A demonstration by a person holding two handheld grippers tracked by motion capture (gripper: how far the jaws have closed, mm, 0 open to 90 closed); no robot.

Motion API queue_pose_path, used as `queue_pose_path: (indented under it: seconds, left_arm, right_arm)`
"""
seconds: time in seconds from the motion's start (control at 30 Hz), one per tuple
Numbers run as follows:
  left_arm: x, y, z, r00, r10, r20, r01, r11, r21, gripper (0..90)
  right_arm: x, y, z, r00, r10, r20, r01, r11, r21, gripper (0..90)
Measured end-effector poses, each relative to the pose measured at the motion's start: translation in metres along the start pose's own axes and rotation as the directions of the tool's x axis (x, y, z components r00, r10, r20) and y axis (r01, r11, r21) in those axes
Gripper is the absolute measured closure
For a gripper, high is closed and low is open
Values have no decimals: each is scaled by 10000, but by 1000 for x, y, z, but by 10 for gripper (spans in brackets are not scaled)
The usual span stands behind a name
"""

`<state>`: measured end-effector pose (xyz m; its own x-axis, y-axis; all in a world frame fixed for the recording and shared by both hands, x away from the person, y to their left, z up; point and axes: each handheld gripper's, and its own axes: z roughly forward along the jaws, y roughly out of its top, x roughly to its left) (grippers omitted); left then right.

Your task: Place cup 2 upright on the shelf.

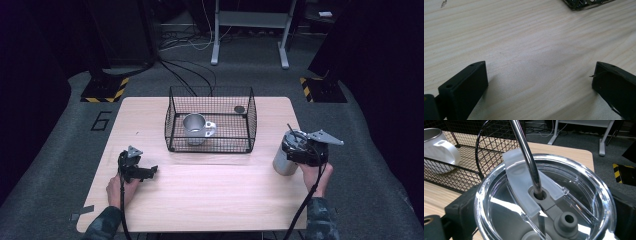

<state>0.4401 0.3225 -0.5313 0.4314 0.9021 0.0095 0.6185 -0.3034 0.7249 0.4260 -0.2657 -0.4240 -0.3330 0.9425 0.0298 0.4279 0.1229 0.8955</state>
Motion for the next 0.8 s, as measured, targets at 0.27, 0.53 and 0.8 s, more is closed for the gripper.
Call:
queue_pose_path:
  seconds: [0.27,0.53,0.8]
  left_arm:
    - [0,0,0,10000,-39,-3,39,10000,-10,3]
    - [0,0,0,10000,-49,-3,49,10000,-18,3]
    - [0,0,0,10000,-49,-3,49,10000,-16,3]
  right_arm:
    - [-1,2,-3,10000,33,-93,-35,9999,-122,36]
    - [5,9,-11,9995,-184,-274,180,9997,-147,37]
    - [14,13,-15,9984,-268,-488,257,9994,-228,37]
